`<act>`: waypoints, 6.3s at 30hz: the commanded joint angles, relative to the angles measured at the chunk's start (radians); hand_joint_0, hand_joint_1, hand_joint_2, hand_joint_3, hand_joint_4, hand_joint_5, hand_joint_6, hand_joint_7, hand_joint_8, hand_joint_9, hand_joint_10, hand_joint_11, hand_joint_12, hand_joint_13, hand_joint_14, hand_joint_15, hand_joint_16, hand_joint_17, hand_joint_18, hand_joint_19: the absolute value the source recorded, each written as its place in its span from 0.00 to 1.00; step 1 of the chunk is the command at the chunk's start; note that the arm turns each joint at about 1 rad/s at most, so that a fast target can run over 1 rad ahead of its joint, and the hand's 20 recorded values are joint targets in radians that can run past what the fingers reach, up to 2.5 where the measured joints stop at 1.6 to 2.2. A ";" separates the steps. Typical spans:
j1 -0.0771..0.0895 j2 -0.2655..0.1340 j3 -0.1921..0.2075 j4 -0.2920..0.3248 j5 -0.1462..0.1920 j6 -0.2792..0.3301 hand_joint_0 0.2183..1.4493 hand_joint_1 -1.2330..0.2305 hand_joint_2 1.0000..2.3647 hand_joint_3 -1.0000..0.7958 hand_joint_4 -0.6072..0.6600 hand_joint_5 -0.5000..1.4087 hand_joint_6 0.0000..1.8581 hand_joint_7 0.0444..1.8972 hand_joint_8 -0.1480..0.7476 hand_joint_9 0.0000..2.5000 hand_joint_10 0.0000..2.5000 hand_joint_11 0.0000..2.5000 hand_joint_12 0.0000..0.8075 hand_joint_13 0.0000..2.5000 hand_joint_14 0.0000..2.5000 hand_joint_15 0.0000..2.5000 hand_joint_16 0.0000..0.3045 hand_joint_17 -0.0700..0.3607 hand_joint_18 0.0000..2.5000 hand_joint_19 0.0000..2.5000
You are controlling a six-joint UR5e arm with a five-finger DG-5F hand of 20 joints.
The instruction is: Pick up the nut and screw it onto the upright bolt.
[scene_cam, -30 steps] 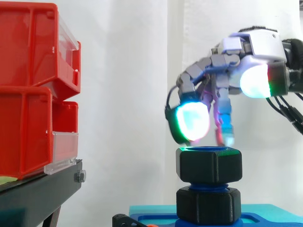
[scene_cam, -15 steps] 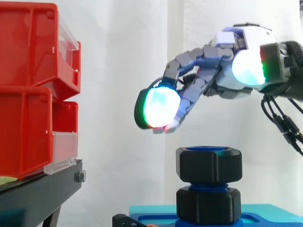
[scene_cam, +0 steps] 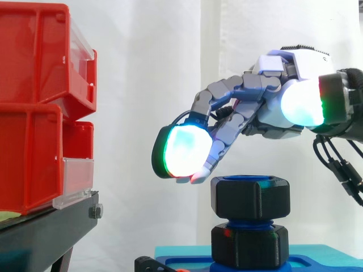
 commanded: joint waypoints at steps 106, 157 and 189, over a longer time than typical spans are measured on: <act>-0.010 -0.012 0.024 -0.044 -0.041 -0.012 0.25 0.51 0.00 0.28 0.64 0.28 0.27 0.75 0.51 0.51 0.00 0.00 0.45 0.35 0.00 0.00 0.17 0.43 0.26 0.00; -0.020 -0.012 0.122 -0.105 0.019 -0.030 0.22 0.52 0.00 0.28 0.70 0.22 0.27 0.39 0.54 0.49 0.00 0.00 0.50 0.29 0.00 0.00 0.22 0.51 0.19 0.00; 0.031 -0.012 0.065 -0.084 0.031 -0.006 0.21 0.56 0.00 0.28 0.69 0.20 0.27 0.32 0.52 0.34 0.00 0.00 0.50 0.22 0.00 0.00 0.23 0.52 0.09 0.00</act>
